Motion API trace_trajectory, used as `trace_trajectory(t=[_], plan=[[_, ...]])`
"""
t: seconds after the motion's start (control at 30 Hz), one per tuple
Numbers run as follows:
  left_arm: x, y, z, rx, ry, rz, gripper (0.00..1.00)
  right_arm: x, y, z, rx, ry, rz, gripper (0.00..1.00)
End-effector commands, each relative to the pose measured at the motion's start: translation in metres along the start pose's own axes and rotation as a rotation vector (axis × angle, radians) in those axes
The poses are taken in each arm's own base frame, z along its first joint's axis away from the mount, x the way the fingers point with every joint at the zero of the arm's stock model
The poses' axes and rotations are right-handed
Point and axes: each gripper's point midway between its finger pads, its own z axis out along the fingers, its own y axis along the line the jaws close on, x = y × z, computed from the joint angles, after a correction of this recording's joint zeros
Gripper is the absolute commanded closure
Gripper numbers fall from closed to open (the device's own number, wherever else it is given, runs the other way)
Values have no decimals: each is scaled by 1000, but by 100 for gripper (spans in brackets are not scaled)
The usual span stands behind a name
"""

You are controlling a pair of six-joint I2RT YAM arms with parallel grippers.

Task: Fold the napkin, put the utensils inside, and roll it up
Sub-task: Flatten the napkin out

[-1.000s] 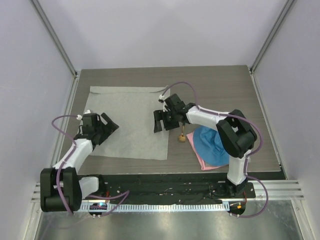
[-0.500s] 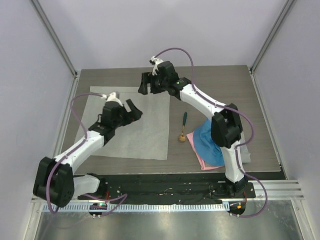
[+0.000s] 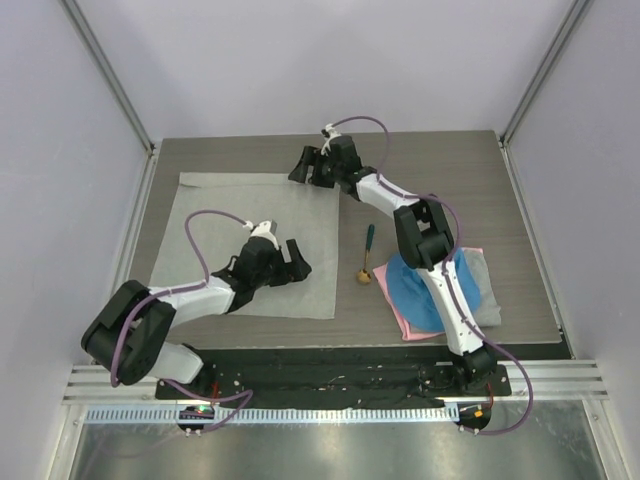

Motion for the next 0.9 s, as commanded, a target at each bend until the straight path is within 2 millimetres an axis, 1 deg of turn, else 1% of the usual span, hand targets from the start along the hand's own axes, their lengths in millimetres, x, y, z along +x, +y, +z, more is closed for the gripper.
trace_trajectory(t=[0.0,0.03,0.1,0.17,0.2,0.27,0.3,0.37,0.4,0.43,0.5,0.53,0.57,0.67,0.77,0.83,0.87], plan=[[3,9,-4,-30,-14,-13,10,-43,21,7,-88,-146,21,17],[10,16,-6,-56,12,-12,10,-43,19,10,-84,-151,42,18],[16,21,-8,-73,35,-10,10,-41,5,17,-72,-148,70,17],[20,22,-9,-70,46,-12,10,-39,-2,21,-68,-145,103,18],[23,23,-10,-71,51,-17,10,-38,-9,24,-62,-146,113,18],[25,24,-9,-72,59,-21,10,-37,-12,27,-62,-149,115,18],[26,24,-8,-72,64,-23,10,-41,-12,28,-62,-160,113,18],[29,25,-7,-77,76,-32,10,-37,-20,34,-47,-163,120,18],[31,26,-7,-80,80,-35,10,-44,-24,35,-30,-190,123,18],[33,27,-7,-84,84,-49,10,-43,-31,38,-13,-196,128,18],[37,30,-6,-96,92,-63,10,-51,-39,37,18,-232,142,18],[38,31,-6,-101,94,-72,10,-57,-48,37,39,-262,152,18],[39,32,-6,-104,95,-75,9,-62,-49,37,41,-281,158,18],[39,33,-7,-105,94,-79,9,-87,-52,34,15,-364,188,18],[40,34,-7,-111,95,-81,9,-116,-43,26,-61,-424,196,18],[38,33,-7,-110,90,-80,9,-132,-30,16,-120,-449,174,18],[37,33,-7,-109,87,-79,9,-140,-15,7,-170,-441,149,18]])
